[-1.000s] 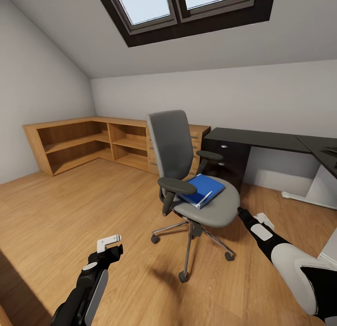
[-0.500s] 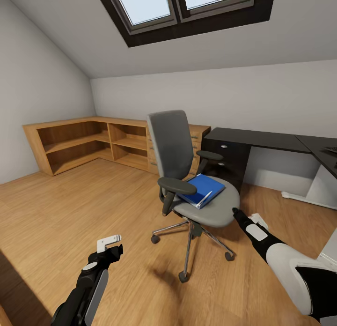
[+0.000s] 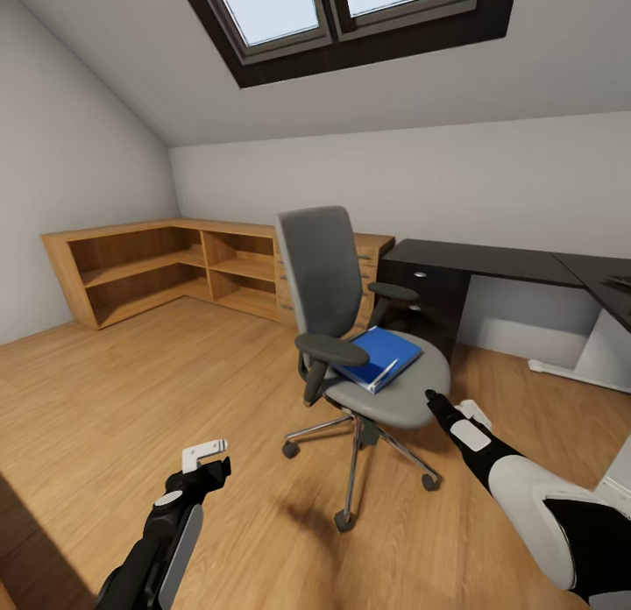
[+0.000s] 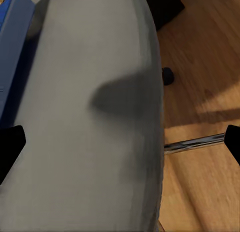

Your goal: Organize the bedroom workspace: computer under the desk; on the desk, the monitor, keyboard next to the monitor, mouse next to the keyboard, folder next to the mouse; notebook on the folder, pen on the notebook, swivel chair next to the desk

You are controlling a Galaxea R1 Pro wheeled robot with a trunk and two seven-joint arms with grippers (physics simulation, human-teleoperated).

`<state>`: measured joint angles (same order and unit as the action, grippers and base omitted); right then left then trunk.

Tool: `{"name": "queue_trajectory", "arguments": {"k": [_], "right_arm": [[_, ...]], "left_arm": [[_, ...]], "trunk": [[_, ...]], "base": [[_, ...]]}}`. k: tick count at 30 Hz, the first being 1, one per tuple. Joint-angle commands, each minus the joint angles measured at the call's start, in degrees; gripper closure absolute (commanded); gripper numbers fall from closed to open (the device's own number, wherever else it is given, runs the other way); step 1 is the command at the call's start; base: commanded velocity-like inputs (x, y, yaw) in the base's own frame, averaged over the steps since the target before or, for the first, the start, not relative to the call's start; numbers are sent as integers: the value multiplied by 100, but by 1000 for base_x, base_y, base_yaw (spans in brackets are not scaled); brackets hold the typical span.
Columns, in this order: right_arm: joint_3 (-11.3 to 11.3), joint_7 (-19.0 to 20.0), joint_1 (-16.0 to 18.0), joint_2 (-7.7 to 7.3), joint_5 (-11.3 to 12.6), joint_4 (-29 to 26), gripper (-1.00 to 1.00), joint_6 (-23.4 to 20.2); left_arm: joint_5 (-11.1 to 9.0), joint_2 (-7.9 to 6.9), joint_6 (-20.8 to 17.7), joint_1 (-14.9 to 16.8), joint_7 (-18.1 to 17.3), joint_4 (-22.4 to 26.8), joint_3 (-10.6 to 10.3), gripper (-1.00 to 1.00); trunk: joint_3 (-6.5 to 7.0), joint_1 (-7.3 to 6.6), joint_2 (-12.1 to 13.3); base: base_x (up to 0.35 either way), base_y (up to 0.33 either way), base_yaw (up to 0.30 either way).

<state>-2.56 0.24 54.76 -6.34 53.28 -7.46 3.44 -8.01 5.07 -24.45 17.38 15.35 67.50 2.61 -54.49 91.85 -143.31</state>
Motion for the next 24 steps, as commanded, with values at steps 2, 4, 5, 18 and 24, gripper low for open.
{"name": "queue_trajectory", "arguments": {"k": [2,4,5,18,24], "right_arm": [[-25,3,2,11,7,0,-100,9],[-25,3,2,19,7,0,-100,8],[-23,3,1,22,7,-1,-100,8],[-19,2,-1,36,7,0,-100,7],[-16,3,-1,37,7,-1,-100,15]], "left_arm": [[-60,3,-19,2,31,7,-2,-100],[-60,3,-17,2,30,7,-29,-100],[-60,3,-17,2,30,6,-48,-100],[-60,3,-16,2,46,0,-102,-100],[-60,3,-16,2,47,-17,-111,-100]], "trunk": [[-6,1,-2],[-6,1,-2],[-6,1,-2],[-6,1,-2],[-6,1,-2]], "base": [[234,0,0],[276,0,0],[294,0,0],[313,0,0],[271,0,44]]}}
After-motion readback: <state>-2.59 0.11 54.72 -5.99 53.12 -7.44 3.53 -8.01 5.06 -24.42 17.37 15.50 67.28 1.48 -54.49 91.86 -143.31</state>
